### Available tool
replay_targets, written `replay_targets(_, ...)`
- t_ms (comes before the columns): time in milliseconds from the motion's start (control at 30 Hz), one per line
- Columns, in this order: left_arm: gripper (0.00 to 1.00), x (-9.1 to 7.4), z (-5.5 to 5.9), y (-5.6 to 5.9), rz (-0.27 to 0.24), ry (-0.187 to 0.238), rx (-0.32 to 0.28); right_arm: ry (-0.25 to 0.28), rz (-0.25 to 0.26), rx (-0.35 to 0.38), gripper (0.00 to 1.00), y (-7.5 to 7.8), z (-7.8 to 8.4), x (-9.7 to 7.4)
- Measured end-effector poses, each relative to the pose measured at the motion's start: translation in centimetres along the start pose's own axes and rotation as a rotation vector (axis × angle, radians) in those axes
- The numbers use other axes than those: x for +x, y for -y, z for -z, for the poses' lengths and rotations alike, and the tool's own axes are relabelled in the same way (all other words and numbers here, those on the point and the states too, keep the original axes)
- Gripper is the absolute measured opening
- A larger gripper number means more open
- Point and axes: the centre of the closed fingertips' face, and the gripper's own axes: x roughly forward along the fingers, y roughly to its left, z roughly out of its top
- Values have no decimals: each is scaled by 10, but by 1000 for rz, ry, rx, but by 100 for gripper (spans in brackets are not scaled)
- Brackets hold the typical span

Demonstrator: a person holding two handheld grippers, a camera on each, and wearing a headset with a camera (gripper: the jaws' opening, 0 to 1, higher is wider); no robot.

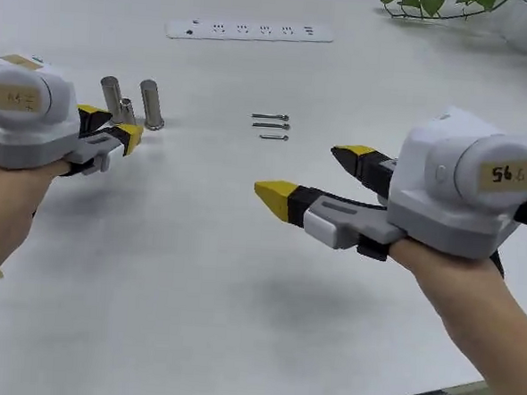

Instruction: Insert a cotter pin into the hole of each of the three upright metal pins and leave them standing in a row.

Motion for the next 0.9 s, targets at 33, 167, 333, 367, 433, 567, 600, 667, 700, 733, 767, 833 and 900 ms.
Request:
replay_targets(33,19,2,0,0,2,0,7,0,1,2,59,0,0,0)
replay_targets(167,15,9,1,-3,5,-4,15,-11,3,5,59,3,4,3)
replay_targets(333,10,11,3,-4,12,-9,33,-21,8,14,59,5,7,3)
replay_targets(367,10,11,3,-4,12,-10,33,-24,9,15,58,5,8,3)
replay_targets(433,9,13,2,-3,20,-5,30,-29,10,16,58,6,10,3)
replay_targets(567,8,15,0,0,37,12,16,-40,15,22,57,8,14,3)
replay_targets(600,7,16,0,0,34,11,21,-39,16,27,57,8,14,4)
replay_targets(667,6,17,0,1,34,11,19,-37,19,38,57,8,14,4)
replay_targets(700,6,17,0,1,34,12,15,-37,20,41,57,8,15,4)
replay_targets(733,6,17,0,0,34,13,14,-38,20,41,57,8,15,4)
replay_targets(767,6,18,0,0,34,14,15,-39,19,41,57,8,15,4)
replay_targets(833,6,18,0,0,38,16,7,-40,18,41,57,8,15,4)
replay_targets(900,6,18,0,0,41,17,-7,-41,19,42,56,8,15,4)
